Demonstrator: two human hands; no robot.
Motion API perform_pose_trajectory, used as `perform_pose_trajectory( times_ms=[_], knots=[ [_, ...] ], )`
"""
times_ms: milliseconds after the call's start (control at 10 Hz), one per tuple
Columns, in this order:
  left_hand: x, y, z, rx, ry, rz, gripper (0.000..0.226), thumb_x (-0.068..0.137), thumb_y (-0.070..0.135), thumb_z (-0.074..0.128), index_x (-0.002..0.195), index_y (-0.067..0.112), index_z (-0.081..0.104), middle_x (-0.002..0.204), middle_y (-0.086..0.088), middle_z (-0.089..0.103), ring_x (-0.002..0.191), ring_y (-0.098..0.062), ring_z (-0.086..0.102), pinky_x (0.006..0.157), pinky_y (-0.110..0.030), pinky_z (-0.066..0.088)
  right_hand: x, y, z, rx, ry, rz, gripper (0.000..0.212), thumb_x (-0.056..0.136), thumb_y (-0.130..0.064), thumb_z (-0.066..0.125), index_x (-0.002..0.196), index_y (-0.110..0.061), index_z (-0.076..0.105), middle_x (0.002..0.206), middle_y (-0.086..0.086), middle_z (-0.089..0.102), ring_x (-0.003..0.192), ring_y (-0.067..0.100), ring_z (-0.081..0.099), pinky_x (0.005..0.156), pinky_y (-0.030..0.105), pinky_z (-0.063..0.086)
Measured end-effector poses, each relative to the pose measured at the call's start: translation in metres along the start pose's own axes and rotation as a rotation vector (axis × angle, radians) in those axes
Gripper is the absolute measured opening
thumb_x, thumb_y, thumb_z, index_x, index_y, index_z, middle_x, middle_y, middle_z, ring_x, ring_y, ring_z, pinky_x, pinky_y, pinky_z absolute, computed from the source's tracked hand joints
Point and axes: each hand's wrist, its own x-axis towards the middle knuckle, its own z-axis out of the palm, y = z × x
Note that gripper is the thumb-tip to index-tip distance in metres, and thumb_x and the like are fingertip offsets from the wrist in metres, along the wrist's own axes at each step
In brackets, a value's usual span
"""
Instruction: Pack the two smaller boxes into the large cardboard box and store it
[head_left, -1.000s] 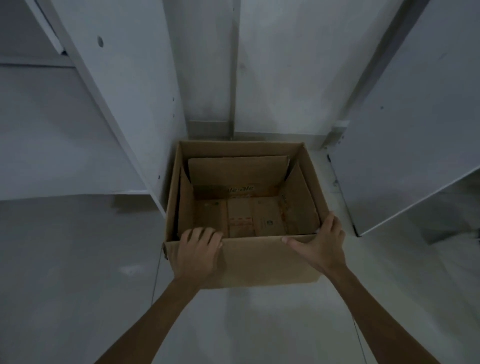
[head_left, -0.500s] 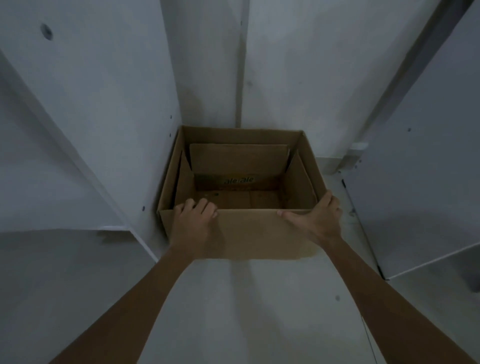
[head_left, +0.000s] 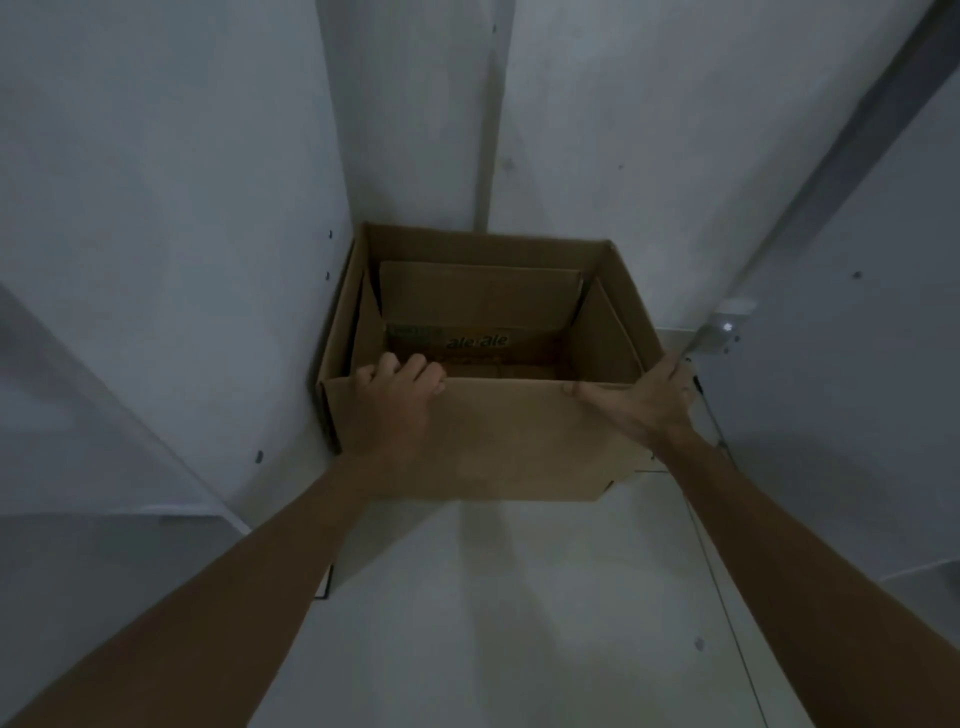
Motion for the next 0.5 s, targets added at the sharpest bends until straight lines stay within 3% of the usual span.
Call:
perform_pose_trajectory(
  times_ms=[100, 200, 300, 500],
  knots=[
    [-0.001, 0.003, -0.007, -0.072, -0.055, 0.0, 0.018, 0.088, 0.018, 0.042, 0.08, 0.022, 0.057, 0.079, -0.002, 0.061, 0.078, -0.029, 0.052, 0.069, -0.036, 0.035, -0.001, 0.003, 0.001, -0.001, -0.002, -0.009, 0.131, 0.052, -0.067, 0.078, 0.146, -0.007, 0.01, 0.151, 0.015, 0.02, 0.138, 0.038, 0.021, 0.109, 0.048, 0.032],
    [0.002, 0.007, -0.022, -0.177, -0.25, -0.049, 0.021, 0.094, 0.012, 0.036, 0.096, 0.02, 0.055, 0.102, -0.005, 0.058, 0.099, -0.032, 0.047, 0.084, -0.042, 0.034, -0.007, 0.001, -0.005, 0.012, -0.023, 0.034, 0.135, 0.044, -0.073, 0.076, 0.146, -0.013, 0.012, 0.152, 0.016, 0.019, 0.138, 0.039, 0.023, 0.107, 0.053, 0.036],
    [0.002, 0.007, -0.038, -0.216, -0.377, -0.043, 0.024, 0.094, 0.008, 0.033, 0.102, 0.021, 0.052, 0.111, -0.005, 0.056, 0.107, -0.031, 0.043, 0.093, -0.043, 0.03, -0.021, -0.006, -0.017, -0.012, -0.049, 0.068, 0.136, 0.048, -0.072, 0.076, 0.148, -0.009, 0.009, 0.156, 0.017, 0.015, 0.141, 0.038, 0.02, 0.111, 0.051, 0.032],
    [-0.005, 0.018, -0.06, -0.293, -0.39, -0.121, 0.036, 0.093, 0.006, 0.039, 0.119, 0.025, 0.057, 0.116, -0.005, 0.058, 0.111, -0.029, 0.045, 0.099, -0.041, 0.031, -0.054, 0.0, -0.033, -0.087, -0.013, -0.048, 0.108, 0.066, -0.061, 0.072, 0.145, -0.01, 0.02, 0.149, 0.019, 0.03, 0.136, 0.039, 0.031, 0.108, 0.051, 0.036]
  ],
)
